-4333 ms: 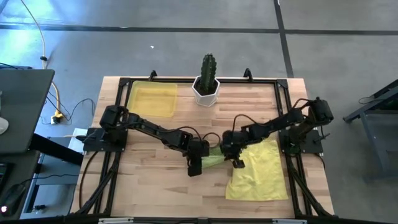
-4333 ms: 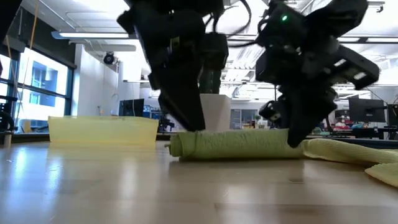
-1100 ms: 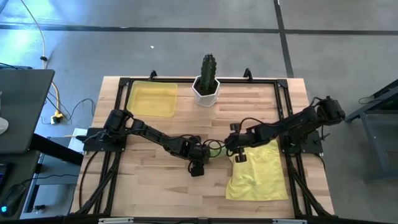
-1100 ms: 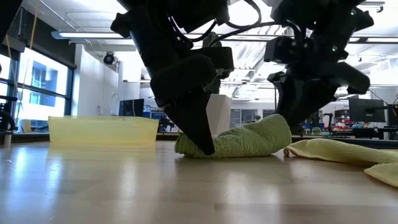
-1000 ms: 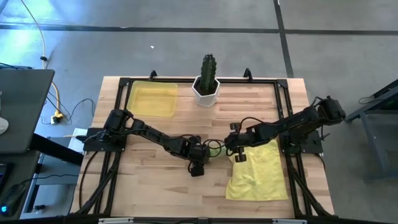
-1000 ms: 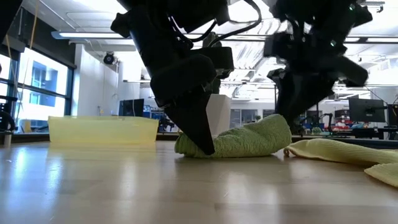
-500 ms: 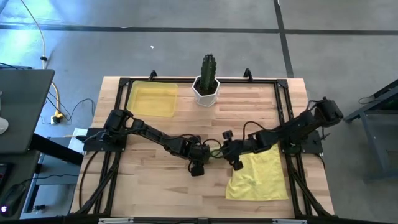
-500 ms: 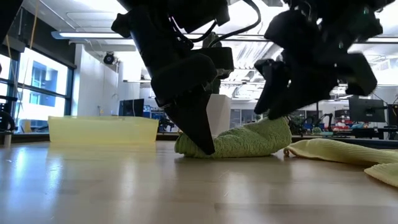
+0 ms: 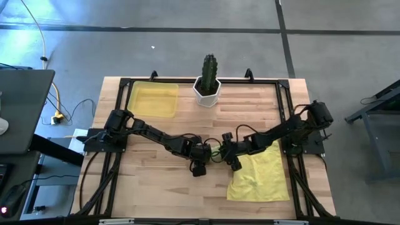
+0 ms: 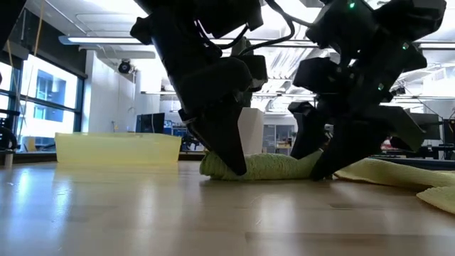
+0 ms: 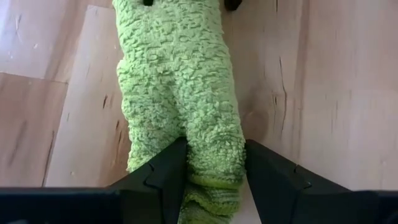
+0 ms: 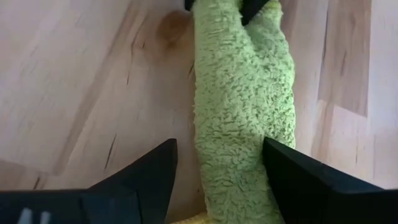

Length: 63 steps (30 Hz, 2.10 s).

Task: Roll microfiber towels into tight, uniform cylinder then place into a basket
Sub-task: Put the rolled green microfiber towel into the yellow bin

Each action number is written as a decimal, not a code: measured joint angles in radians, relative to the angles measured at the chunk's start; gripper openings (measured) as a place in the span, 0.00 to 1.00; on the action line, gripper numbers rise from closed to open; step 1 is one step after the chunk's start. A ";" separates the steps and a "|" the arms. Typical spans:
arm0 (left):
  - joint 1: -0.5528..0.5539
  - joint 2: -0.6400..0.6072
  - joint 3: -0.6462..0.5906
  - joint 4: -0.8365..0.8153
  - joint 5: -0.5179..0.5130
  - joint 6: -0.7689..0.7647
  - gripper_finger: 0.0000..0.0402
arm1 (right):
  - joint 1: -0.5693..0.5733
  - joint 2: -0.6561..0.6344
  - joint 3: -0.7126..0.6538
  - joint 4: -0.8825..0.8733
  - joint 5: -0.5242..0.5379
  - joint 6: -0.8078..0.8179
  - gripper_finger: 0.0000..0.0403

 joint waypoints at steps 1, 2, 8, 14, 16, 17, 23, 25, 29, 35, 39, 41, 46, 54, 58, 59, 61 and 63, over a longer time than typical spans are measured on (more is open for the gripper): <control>0.000 -0.003 0.000 0.001 0.008 -0.009 0.37 | -0.004 0.005 0.000 -0.003 -0.005 0.020 0.57; 0.001 -0.006 -0.001 0.002 0.023 -0.018 0.37 | -0.008 0.008 0.000 -0.004 -0.007 0.040 0.57; 0.002 -0.039 -0.005 0.014 0.057 -0.068 0.37 | -0.025 0.012 0.002 -0.011 -0.016 0.141 0.48; 0.001 -0.063 -0.005 -0.003 0.054 -0.070 0.38 | -0.039 0.013 0.002 -0.017 -0.035 0.229 0.26; -0.001 -0.063 -0.005 -0.002 0.049 -0.053 0.38 | -0.041 0.013 0.001 -0.018 -0.046 0.257 0.19; -0.002 -0.063 -0.005 -0.001 0.049 -0.040 0.39 | -0.043 0.013 0.001 -0.019 -0.054 0.272 0.15; -0.004 -0.064 -0.005 0.000 0.029 0.051 0.42 | -0.086 0.013 0.000 -0.016 -0.213 0.377 0.02; -0.004 -0.064 0.005 -0.013 0.002 0.080 0.43 | -0.108 0.014 0.000 -0.014 -0.274 0.441 0.04; -0.004 -0.066 0.065 -0.093 -0.090 0.134 0.44 | -0.152 0.016 -0.003 -0.008 -0.391 0.530 0.05; -0.011 -0.069 0.120 -0.076 -0.180 0.196 0.44 | -0.210 0.018 -0.004 -0.003 -0.531 0.623 0.05; -0.018 -0.052 0.119 -0.012 -0.183 0.265 0.44 | -0.236 0.018 -0.004 -0.004 -0.572 0.646 0.05; -0.023 -0.039 0.120 0.024 -0.185 0.298 0.44 | -0.244 0.018 -0.004 -0.003 -0.578 0.648 0.05; -0.025 0.006 0.120 0.044 -0.210 0.312 0.44 | -0.249 0.017 -0.004 0.000 -0.579 0.647 0.05; -0.008 0.066 0.120 0.052 -0.246 0.300 0.43 | -0.249 0.017 -0.004 0.005 -0.574 0.639 0.05; -0.009 0.079 0.121 0.048 -0.234 0.278 0.35 | -0.249 0.014 -0.004 0.008 -0.568 0.573 0.09; -0.009 0.080 0.121 0.046 -0.227 0.275 0.32 | -0.249 0.009 -0.004 0.007 -0.566 0.556 0.11; -0.007 0.080 0.123 0.038 -0.213 0.266 0.25 | -0.250 -0.004 0.004 -0.010 -0.565 0.527 0.18; -0.007 0.080 0.123 0.029 -0.212 0.246 0.18 | -0.254 -0.031 0.022 -0.070 -0.570 0.479 0.24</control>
